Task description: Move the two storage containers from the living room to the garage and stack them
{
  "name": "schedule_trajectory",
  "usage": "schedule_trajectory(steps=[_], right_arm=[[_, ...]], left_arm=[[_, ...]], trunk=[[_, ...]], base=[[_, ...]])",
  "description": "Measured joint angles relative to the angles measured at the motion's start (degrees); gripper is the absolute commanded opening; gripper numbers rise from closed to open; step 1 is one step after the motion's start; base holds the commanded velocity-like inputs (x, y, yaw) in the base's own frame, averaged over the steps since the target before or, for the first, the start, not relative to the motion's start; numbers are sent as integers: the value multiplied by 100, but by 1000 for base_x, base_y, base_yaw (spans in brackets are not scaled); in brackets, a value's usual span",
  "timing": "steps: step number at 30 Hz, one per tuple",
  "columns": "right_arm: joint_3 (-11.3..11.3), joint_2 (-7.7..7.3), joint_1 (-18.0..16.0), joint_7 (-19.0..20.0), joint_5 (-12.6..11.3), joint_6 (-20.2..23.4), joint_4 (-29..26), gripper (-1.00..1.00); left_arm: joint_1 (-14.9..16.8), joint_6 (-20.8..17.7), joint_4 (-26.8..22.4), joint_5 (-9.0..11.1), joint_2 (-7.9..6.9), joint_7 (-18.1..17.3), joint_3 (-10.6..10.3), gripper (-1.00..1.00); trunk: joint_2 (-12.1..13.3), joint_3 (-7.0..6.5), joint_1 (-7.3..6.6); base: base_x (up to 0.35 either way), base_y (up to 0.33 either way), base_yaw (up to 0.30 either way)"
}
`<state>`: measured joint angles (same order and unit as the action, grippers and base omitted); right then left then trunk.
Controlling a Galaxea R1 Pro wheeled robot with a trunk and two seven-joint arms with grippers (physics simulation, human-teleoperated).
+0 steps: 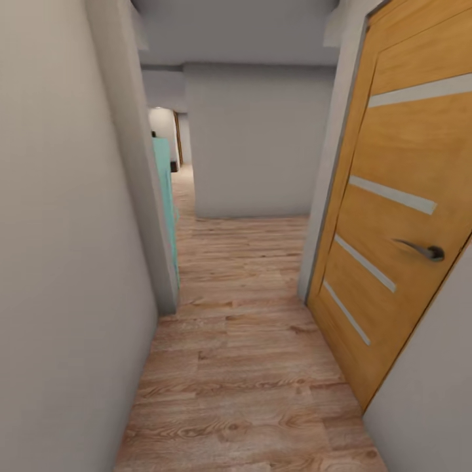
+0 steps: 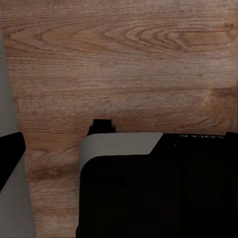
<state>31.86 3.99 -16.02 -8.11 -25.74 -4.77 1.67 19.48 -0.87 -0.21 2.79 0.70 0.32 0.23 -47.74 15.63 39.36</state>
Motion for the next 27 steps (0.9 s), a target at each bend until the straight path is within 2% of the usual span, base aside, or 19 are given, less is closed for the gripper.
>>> schedule_trajectory(steps=[27], right_arm=[[0,-3,0,7,-3,-10,0,100]], left_arm=[[0,-16,5,8,6,0,0,100]], trunk=[[0,0,0]], base=[[323,0,0]])
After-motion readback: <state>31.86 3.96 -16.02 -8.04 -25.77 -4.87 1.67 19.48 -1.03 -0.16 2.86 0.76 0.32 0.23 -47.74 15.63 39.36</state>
